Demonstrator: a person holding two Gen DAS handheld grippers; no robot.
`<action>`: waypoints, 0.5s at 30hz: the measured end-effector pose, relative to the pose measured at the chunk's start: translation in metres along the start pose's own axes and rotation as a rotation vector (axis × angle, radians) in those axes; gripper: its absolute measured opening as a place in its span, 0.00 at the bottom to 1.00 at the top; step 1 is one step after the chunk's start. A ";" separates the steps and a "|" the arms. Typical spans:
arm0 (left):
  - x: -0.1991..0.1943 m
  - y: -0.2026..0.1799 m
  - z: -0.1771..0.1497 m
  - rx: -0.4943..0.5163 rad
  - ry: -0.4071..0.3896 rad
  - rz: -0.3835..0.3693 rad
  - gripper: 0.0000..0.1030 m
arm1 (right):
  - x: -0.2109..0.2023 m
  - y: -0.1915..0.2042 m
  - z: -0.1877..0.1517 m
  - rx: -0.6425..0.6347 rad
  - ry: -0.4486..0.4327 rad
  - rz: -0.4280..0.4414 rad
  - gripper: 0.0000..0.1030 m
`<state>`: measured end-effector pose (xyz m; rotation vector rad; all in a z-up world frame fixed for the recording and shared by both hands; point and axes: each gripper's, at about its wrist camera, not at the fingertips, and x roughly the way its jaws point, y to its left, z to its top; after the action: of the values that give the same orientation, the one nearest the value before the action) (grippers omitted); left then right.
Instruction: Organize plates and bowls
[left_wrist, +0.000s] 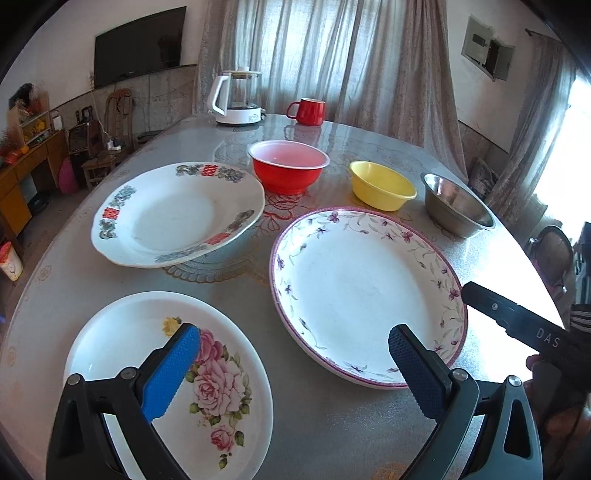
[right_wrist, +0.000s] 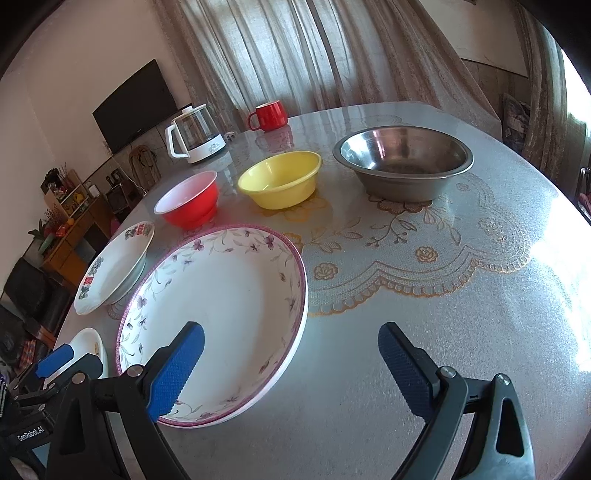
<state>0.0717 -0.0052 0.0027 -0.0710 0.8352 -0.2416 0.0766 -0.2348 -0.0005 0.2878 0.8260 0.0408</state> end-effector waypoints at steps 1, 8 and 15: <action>0.000 0.001 0.002 -0.009 -0.003 -0.012 1.00 | 0.001 -0.001 0.000 0.003 0.005 0.007 0.91; 0.005 0.011 0.024 -0.006 0.016 -0.041 0.99 | 0.013 -0.014 0.005 0.056 0.061 0.048 0.47; 0.021 0.023 0.041 -0.023 0.055 -0.060 0.88 | 0.022 -0.018 0.007 0.062 0.088 0.055 0.42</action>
<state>0.1194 0.0106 0.0114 -0.1117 0.8916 -0.2911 0.0955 -0.2504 -0.0170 0.3690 0.9080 0.0802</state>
